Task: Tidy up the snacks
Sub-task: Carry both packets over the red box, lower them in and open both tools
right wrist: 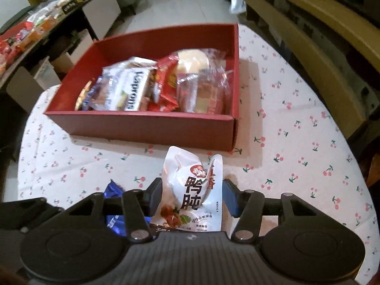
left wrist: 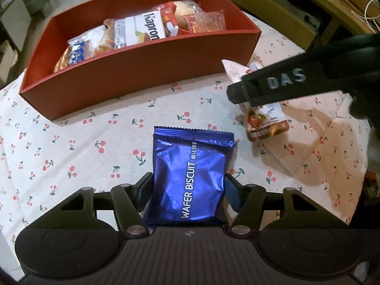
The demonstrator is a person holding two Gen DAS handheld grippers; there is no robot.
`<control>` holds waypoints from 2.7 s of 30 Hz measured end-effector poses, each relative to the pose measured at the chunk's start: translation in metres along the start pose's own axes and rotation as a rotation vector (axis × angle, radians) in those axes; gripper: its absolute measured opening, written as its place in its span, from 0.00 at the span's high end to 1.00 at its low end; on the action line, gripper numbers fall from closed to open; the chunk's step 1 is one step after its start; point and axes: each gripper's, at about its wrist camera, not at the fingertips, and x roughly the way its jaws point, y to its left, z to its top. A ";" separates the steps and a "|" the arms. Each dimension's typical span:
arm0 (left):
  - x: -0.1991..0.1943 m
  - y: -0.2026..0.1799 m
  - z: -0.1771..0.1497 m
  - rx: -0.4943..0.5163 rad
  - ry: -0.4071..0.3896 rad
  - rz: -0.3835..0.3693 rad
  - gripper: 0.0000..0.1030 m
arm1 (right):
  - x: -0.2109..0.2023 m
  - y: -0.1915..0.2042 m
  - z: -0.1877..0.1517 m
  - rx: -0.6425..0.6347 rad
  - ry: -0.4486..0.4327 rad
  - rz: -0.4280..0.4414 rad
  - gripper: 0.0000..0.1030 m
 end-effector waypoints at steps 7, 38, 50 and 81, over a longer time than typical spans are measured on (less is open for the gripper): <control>-0.013 0.007 -0.007 -0.040 -0.023 0.007 0.33 | -0.011 0.003 -0.015 -0.014 -0.008 -0.031 0.45; -0.002 0.025 -0.016 -0.080 -0.002 0.100 0.32 | 0.006 0.032 -0.053 -0.179 0.081 -0.043 0.44; 0.001 0.030 -0.017 -0.092 0.002 0.137 0.14 | 0.006 0.031 -0.052 -0.178 0.088 -0.045 0.44; -0.033 0.019 -0.016 -0.087 -0.107 0.161 0.36 | -0.020 0.041 -0.053 -0.137 -0.030 -0.073 0.45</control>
